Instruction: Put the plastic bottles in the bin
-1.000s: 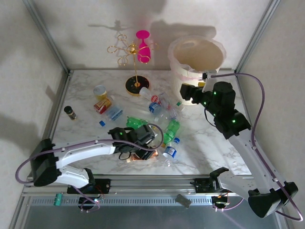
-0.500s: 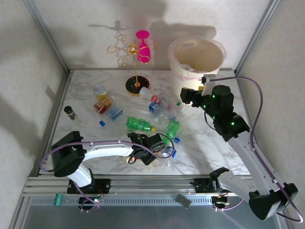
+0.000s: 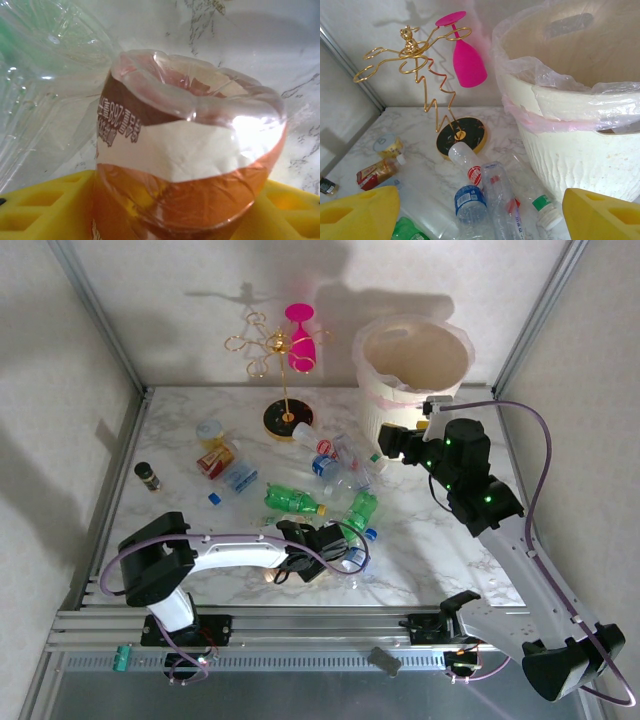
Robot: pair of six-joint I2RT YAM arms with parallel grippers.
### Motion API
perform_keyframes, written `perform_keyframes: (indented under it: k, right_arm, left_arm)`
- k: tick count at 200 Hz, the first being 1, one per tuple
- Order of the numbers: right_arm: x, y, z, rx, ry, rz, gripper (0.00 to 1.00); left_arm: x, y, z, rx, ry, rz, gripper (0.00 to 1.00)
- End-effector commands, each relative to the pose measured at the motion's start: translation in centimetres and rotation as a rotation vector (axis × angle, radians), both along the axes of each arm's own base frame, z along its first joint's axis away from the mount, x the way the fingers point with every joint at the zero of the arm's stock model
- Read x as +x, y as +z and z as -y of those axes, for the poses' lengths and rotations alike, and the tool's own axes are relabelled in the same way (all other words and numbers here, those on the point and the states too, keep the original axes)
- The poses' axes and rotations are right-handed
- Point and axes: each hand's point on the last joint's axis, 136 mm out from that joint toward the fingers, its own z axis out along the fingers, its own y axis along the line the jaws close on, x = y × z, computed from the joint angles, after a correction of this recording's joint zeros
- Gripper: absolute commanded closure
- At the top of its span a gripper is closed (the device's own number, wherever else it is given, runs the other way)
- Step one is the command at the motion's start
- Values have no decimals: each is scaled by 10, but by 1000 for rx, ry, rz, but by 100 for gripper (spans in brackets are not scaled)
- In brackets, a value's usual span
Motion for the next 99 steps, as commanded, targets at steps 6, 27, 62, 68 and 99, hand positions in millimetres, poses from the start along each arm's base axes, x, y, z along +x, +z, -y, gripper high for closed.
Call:
perform_keyframes:
  k: [6,27,62,68,99]
  right_arm:
    - [-5,15,-1,30,9,49,15]
    - [-9,21,0,45,14,59,15]
    - [-17,34,2,72,19,72,15]
    - [-19,35,2,81,24,73,15]
    - [-25,40,-4,126,65,66,15]
  left_arm:
    - [4,18,-1,-17,6,51,41]
    - [5,34,2,-55,14,68,42]
    - [7,76,9,-169,25,112,43]
    - [8,86,10,-197,26,123,43]
    - [12,151,19,-391,39,205,46]
